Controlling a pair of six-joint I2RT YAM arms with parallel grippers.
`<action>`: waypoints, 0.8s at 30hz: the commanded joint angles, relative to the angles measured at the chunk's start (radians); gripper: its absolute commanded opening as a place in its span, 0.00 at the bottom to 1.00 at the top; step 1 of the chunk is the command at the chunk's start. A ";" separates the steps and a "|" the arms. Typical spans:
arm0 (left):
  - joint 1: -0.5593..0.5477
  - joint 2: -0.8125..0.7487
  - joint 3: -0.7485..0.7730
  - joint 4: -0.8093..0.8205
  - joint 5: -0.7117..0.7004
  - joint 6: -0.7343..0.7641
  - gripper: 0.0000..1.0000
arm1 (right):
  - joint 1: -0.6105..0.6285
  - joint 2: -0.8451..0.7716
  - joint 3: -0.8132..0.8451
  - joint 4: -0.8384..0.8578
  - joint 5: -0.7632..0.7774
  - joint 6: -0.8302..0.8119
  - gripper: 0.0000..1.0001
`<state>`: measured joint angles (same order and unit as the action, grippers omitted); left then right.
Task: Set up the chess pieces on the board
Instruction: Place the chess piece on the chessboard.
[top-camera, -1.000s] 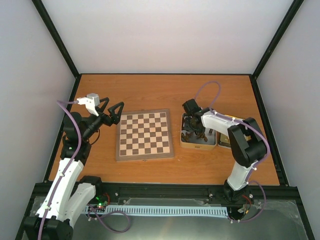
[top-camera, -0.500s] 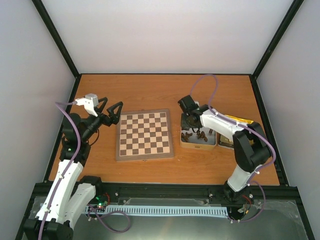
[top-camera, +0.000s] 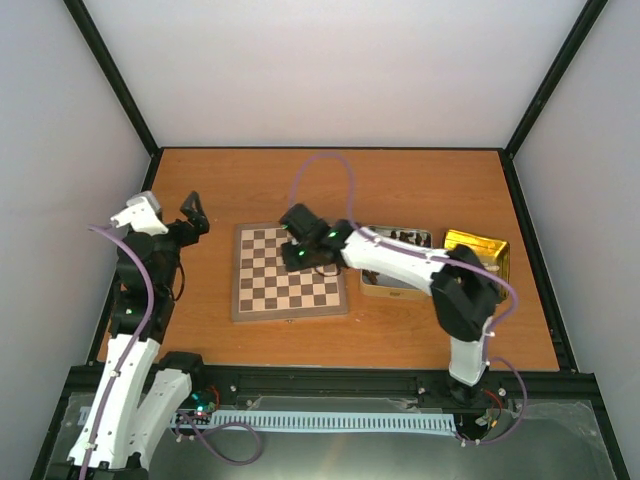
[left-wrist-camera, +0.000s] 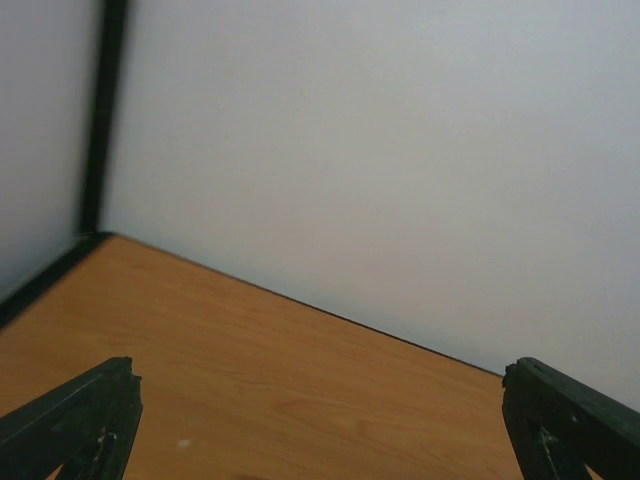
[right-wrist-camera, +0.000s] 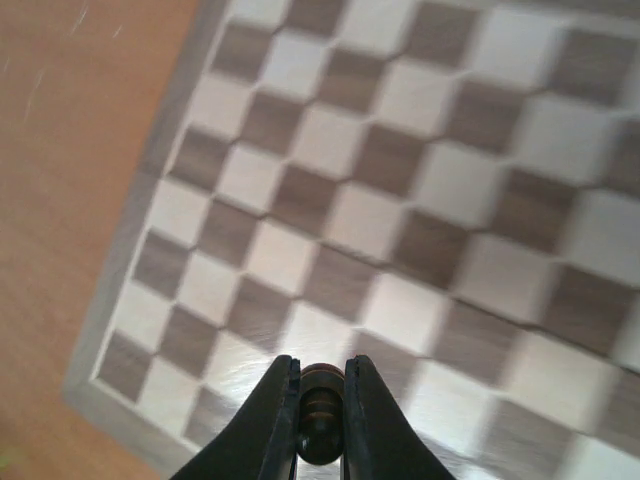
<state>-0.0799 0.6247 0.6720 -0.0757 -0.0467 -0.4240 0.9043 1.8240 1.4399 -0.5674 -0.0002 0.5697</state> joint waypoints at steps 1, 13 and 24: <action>0.009 -0.013 0.067 -0.161 -0.363 -0.081 1.00 | 0.115 0.122 0.121 0.006 -0.053 -0.009 0.09; 0.011 -0.039 0.061 -0.148 -0.381 -0.085 1.00 | 0.234 0.377 0.381 -0.031 -0.054 -0.051 0.09; 0.010 -0.046 0.052 -0.147 -0.371 -0.088 1.00 | 0.244 0.433 0.422 -0.087 -0.039 -0.053 0.12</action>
<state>-0.0784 0.5865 0.6971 -0.2226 -0.4118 -0.5007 1.1358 2.2395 1.8282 -0.6209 -0.0586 0.5278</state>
